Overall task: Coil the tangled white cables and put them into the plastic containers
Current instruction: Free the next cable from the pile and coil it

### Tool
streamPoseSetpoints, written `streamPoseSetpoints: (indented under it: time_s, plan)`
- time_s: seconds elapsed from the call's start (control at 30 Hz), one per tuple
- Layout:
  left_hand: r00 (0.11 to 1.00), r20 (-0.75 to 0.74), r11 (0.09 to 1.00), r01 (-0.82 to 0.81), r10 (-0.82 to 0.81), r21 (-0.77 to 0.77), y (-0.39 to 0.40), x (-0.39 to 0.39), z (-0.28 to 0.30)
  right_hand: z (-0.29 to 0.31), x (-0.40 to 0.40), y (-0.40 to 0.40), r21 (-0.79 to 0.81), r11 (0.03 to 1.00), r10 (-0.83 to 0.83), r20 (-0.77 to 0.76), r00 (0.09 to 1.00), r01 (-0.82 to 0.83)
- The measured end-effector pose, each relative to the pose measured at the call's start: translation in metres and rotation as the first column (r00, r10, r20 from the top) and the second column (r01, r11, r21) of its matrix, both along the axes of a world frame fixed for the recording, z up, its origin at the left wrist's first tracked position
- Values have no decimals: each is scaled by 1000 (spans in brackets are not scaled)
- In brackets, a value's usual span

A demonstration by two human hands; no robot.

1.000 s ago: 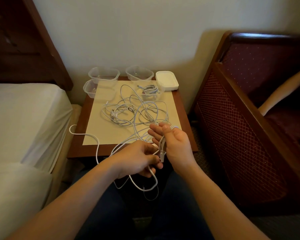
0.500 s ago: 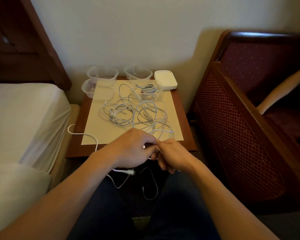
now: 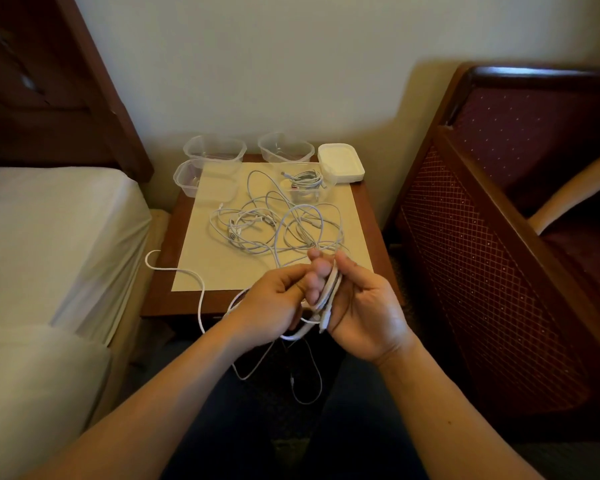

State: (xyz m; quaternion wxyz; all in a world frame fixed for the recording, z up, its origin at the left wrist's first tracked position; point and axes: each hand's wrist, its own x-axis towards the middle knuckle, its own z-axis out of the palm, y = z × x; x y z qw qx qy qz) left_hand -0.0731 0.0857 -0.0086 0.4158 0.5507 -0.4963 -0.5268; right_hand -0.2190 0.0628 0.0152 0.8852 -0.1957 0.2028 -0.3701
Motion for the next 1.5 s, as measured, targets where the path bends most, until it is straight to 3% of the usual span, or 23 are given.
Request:
streamPoseSetpoints:
  time_s: [0.07,0.2,0.4,0.47,0.53,0.63,0.7,0.73,0.8,0.93,1.07,1.27,1.3,1.37,1.43,1.5]
  plan:
    - [994,84,997,70,-72,24,5,-2,1,-2,2,-4,-50,994,-103,-79,991,99]
    - [974,101,971,187,-203,148,15,-1,-7,-8,6,-12,-309,930,-279,-246,928,198]
    - [897,321,951,262,-303,165,16,7,-5,-23,7,-9,-555,831,-387,-534,751,34]
    - [822,458,941,305,-339,149,16,11,-1,-30,8,-9,-637,767,-478,-648,593,-78]
    - [696,641,934,342,-325,102,16,17,4,-33,4,-8,-649,689,-542,-757,364,-323]
    - [569,778,930,364,-267,52,13,26,11,-35,0,-6,-488,570,-583,-807,93,-661]
    - [516,826,904,427,-228,-17,10,29,13,-34,0,-5,-360,529,-569,-823,-6,-768]
    - [497,841,883,467,-215,-50,8,32,14,-33,-1,-5,-338,536,-526,-851,7,-774]
    - [455,870,840,535,-190,-96,4,38,13,-29,-3,-3,-322,636,-327,-936,132,-702]
    - [351,931,701,638,104,-318,0,49,7,-24,-1,1,-215,798,35,-916,400,-563]
    - [335,901,637,638,277,-433,-5,55,5,-25,-5,0,-126,863,228,-767,600,-490]
    - [323,874,644,590,364,-486,-7,53,-6,-27,-1,-1,-63,910,305,-570,763,-410]
    - [372,872,657,577,317,-485,-7,52,-5,-26,-1,-3,-50,912,324,-519,791,-406]
    - [573,808,718,502,140,-481,-5,49,-3,-24,-3,-6,-37,912,356,-422,834,-409]
    - [794,606,858,335,-34,-390,1,41,-2,-23,-4,-9,-42,912,368,-354,860,-408]
    - [925,376,949,168,-59,-266,7,30,0,-24,-3,-9,-44,912,379,-285,880,-407]
